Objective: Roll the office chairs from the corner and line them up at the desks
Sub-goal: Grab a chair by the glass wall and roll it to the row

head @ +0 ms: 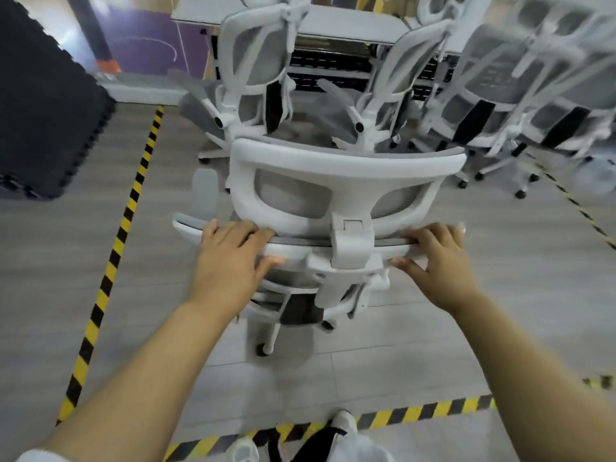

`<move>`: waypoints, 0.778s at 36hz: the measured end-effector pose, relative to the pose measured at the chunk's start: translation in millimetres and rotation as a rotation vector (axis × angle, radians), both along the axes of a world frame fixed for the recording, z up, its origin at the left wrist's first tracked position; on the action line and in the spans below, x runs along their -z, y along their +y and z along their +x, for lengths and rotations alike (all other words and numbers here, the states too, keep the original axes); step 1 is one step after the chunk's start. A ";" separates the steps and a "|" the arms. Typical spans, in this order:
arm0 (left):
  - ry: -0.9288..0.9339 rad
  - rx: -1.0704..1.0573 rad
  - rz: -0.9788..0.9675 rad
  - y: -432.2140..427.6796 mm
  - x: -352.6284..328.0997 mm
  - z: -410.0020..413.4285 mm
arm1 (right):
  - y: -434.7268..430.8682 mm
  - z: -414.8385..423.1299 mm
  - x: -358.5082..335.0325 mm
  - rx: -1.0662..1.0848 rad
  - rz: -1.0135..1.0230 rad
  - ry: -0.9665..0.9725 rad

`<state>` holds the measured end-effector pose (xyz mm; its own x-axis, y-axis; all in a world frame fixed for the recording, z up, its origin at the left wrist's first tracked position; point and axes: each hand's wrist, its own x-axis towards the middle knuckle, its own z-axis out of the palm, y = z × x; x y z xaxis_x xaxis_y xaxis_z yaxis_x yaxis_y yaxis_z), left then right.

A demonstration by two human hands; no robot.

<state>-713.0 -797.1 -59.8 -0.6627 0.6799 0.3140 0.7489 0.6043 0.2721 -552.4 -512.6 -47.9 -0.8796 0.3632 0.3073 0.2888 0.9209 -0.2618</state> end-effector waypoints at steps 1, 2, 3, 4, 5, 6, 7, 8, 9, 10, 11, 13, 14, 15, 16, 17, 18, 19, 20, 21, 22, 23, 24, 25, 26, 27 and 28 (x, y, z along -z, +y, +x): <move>0.000 0.014 0.003 12.2 -0.5 3.3 | 9.8 8.5 0.8 0.022 0.000 0.000; 0.000 0.027 0.006 25.5 -1.1 6.3 | 20.3 16.9 1.4 0.040 0.003 0.001; 0.002 0.043 0.007 39.3 -2.0 9.4 | 30.9 24.8 1.7 0.055 0.011 0.005; 0.005 0.059 0.007 53.4 -3.0 12.5 | 41.7 32.8 2.1 0.068 0.019 0.011; 0.009 0.076 0.007 68.1 -4.2 16.2 | 53.5 41.2 2.4 0.084 0.024 0.016; 0.010 0.093 0.007 82.7 -5.6 20.0 | 64.8 49.6 2.6 0.102 0.023 0.018; 0.007 0.111 0.008 96.7 -7.0 24.2 | 75.5 57.7 2.5 0.118 0.022 0.023; 0.002 0.127 0.010 111.0 -8.0 28.7 | 86.8 66.1 2.7 0.134 0.023 0.031; -0.004 0.141 0.012 125.4 -8.8 33.4 | 98.1 74.4 2.6 0.148 0.033 0.043; -0.010 0.154 0.011 139.7 -9.1 38.0 | 109.4 82.6 2.7 0.163 0.047 0.053; -0.014 0.169 0.009 154.6 -9.1 42.7 | 121.3 91.2 3.2 0.178 0.059 0.059; -0.020 0.195 0.007 185.4 -8.8 51.5 | 145.2 108.1 4.3 0.211 0.064 0.053; -0.026 0.209 0.007 200.8 -8.5 55.6 | 157.0 116.6 5.0 0.234 0.057 0.046; -0.034 0.225 0.009 215.6 -8.2 59.7 | 168.0 125.0 5.9 0.257 0.043 0.037; -0.044 0.243 0.011 230.5 -8.0 63.5 | 178.4 133.5 6.1 0.280 0.028 0.033; -0.054 0.259 0.012 245.3 -8.0 67.3 | 188.5 141.5 6.1 0.298 0.021 0.034; -0.063 0.277 0.009 259.5 -8.1 70.8 | 198.1 149.0 5.9 0.315 0.021 0.034; -0.066 0.296 0.007 273.6 -8.1 73.9 | 207.2 155.8 5.4 0.334 0.025 0.031; -0.067 0.317 0.003 288.1 -8.0 76.4 | 216.6 162.1 5.1 0.357 0.030 0.026; -0.064 0.339 0.002 303.1 -8.5 78.3 | 226.8 168.1 4.8 0.382 0.030 0.015; -0.059 0.360 0.004 317.7 -9.0 79.5 | 236.6 173.3 3.7 0.405 0.030 0.002; -0.055 0.381 0.008 332.9 -9.4 80.4 | 246.5 178.2 2.5 0.427 0.029 -0.012; -0.054 0.403 0.011 348.4 -9.5 81.2 | 256.1 183.0 1.0 0.447 0.031 -0.023; -0.056 0.423 0.012 363.8 -9.4 81.6 | 265.2 187.4 -0.8 0.466 0.033 -0.031; -0.061 0.443 0.011 379.6 -9.4 81.4 | 274.5 191.5 -2.5 0.490 0.030 -0.040; -0.064 0.463 0.010 395.6 -9.6 81.2 | 283.4 194.9 -4.7 0.518 0.024 -0.047; -0.065 0.482 0.008 411.0 -9.6 80.7 | 292.2 198.3 -5.9 0.544 0.015 -0.053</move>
